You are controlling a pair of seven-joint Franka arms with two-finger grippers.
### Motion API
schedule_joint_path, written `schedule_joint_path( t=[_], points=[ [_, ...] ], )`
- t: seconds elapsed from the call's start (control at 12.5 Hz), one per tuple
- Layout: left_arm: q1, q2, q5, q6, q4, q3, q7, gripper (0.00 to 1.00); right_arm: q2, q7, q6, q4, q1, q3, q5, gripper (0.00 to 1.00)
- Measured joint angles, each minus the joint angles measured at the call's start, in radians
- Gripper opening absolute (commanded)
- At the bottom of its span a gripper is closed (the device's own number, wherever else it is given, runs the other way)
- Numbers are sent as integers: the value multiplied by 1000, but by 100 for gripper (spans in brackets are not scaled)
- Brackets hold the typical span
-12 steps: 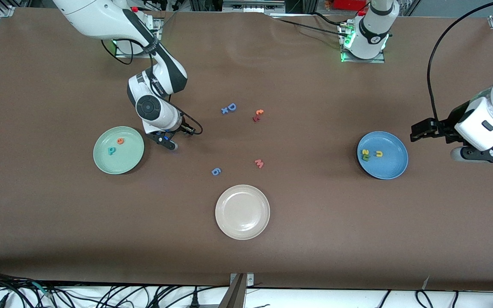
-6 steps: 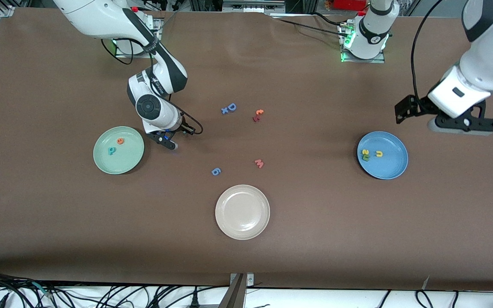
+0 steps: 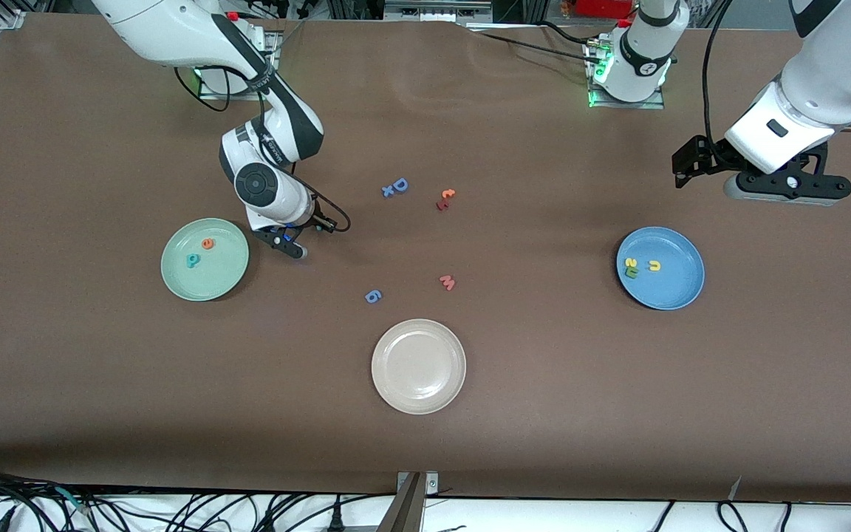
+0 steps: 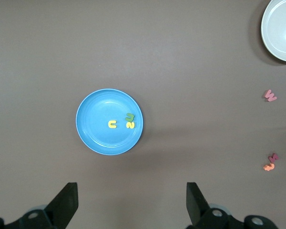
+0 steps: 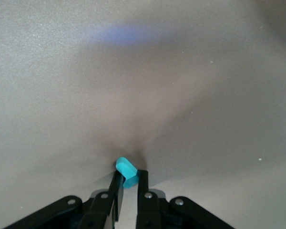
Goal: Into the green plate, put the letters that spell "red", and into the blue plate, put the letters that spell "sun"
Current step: 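Carry the teal j to the green plate and open the right gripper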
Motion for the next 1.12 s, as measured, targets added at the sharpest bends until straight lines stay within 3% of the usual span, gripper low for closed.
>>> schedule_joint_path(
  t=[0.56,0.8,0.96,1.12],
  points=[
    [4,-5,0,-66,3,-1,0,100,-8,0,-9,1,-1,0,0,0],
    [3,-9,0,-75,3,-6,0,100,-61,-1,-107,29,-4,-5,0,0],
    [3,-9,0,-77,3,-6,0,100,-95,-20,-204,67,-6,-27,-1,0],
    [4,-9,0,-77,3,-6,0,100,-115,-129,-275,98,-7,-93,-1,0]
  ],
)
